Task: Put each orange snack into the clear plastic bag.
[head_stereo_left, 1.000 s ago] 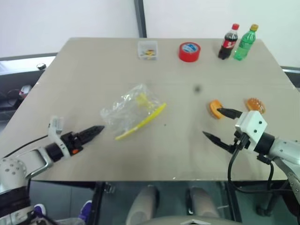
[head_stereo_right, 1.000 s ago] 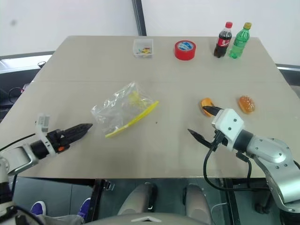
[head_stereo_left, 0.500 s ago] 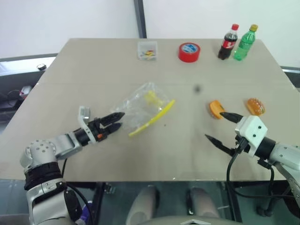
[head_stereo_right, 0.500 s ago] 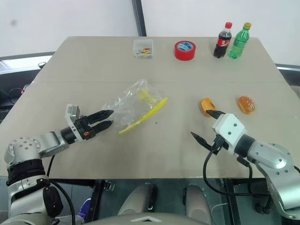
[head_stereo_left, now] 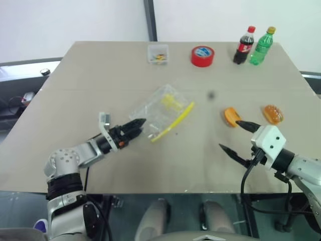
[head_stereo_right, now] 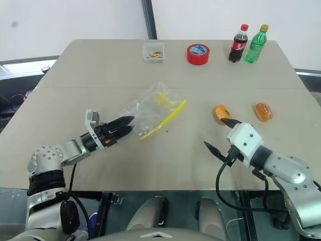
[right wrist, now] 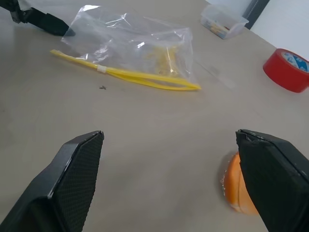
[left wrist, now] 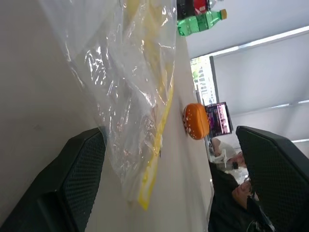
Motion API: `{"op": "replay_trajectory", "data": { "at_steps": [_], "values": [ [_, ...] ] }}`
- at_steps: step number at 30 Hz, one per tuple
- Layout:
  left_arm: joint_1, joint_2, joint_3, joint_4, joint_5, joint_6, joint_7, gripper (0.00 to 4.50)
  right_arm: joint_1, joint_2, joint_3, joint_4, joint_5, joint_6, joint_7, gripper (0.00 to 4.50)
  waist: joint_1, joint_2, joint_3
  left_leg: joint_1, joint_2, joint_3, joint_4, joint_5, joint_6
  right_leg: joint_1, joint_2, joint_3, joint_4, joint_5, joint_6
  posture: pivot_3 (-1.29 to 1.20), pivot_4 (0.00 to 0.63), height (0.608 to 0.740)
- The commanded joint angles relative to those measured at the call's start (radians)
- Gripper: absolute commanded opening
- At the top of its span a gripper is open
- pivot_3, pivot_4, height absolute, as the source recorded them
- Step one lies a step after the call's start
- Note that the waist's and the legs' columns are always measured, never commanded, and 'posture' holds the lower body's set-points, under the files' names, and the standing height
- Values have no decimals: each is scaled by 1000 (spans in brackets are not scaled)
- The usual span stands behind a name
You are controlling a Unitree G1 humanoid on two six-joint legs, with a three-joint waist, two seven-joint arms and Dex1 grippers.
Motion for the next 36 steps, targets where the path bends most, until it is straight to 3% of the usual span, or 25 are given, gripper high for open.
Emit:
{"op": "replay_trajectory", "data": {
  "at_steps": [1, 6, 11, 18, 21, 28, 30, 36],
  "values": [
    [-30, -13, 27, 2, -28, 86, 103, 4480, -25, 15, 9, -23, -1, -5, -18, 4500, -1, 0, 0, 0, 0, 0, 0, 0, 0, 0, 0, 0, 0, 0, 0, 0, 150, 740],
    [-150, 57, 42, 142, -21, 189, 125, 4480, -48, 17, 25, -22, -10, 21, -32, 4500, -1, -1, 1, 0, -1, 0, 1, 0, 0, 0, 1, -1, 1, 0, 0, 0, 150, 740],
    [-261, 143, -73, 298, 82, 135, 12, 4480, -59, 21, 32, -24, -24, 42, -53, 4500, -13, -3, 1, -1, -3, -1, 1, 0, -1, -1, 1, -1, 1, 0, 0, 0, 150, 740],
    [-296, 32, -89, 415, 156, 40, 3, 4480, -48, 32, 31, -43, -34, 60, -77, 4500, -11, -3, 1, -1, -2, -1, 0, 1, -2, -1, 0, -1, 0, 0, 1, 0, 150, 740],
    [-302, 15, -81, 444, 161, 52, 1, 3635, -42, 32, 30, -53, -36, 70, -85, 4500, -11, -2, 1, -1, -2, -1, 0, 1, -2, 0, 0, -1, 0, 0, 1, 0, 150, 740],
    [-378, 45, -105, 567, 226, 1, -76, 650, -43, 43, 44, -64, -52, 61, -99, 4500, -13, -1, 0, -1, -4, -1, 0, 0, -1, 0, 0, -1, 1, 0, 1, 0, 150, 740],
    [-389, 47, -98, 585, 230, -7, -95, 103, -44, 49, 50, -67, -57, 56, -104, 4500, -14, -1, 0, 0, -4, -1, 0, 0, 0, 0, 0, -2, 2, 0, 1, 0, 150, 740],
    [-402, 41, -61, 581, 210, 25, -122, 103, -56, 73, 82, -58, -92, 24, -117, 4500, -15, -1, -1, 1, -4, -1, 1, 1, -1, 0, 1, -1, 3, 0, 1, 0, 150, 740]
  ]
}}
